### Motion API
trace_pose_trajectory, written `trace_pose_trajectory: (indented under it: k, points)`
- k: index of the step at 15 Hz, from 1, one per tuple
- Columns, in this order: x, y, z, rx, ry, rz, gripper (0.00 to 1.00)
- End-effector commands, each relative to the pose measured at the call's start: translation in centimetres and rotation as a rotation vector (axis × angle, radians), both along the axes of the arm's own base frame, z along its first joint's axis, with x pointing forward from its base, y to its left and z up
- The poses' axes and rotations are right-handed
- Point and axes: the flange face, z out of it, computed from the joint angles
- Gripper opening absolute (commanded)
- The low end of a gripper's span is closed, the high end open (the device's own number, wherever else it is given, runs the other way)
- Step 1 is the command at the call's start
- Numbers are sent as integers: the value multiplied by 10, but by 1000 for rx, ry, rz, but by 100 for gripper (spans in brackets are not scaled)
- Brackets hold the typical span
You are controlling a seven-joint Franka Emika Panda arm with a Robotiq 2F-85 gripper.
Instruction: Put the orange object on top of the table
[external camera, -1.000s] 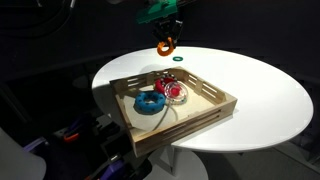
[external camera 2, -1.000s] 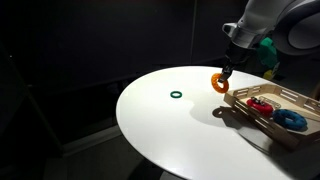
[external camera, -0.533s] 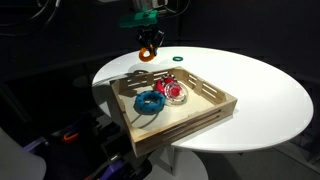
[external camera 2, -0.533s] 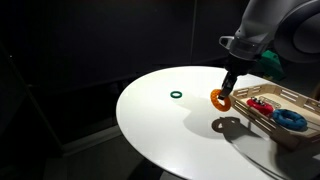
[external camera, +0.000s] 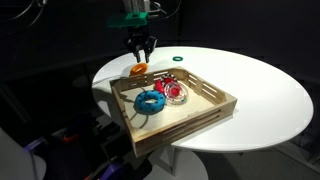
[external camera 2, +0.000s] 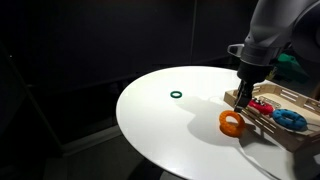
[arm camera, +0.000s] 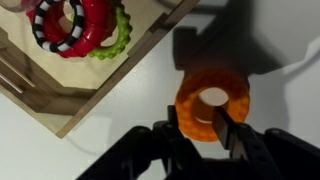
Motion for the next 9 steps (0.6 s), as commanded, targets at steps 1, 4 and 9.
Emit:
trace_pose_trajectory:
  k: [1, 4, 9]
  points:
    - [-3, -20, 17, -43, -11, 17, 71]
    - [5, -42, 32, -75, -32, 9, 95]
    - [14, -71, 63, -71, -73, 0, 100]
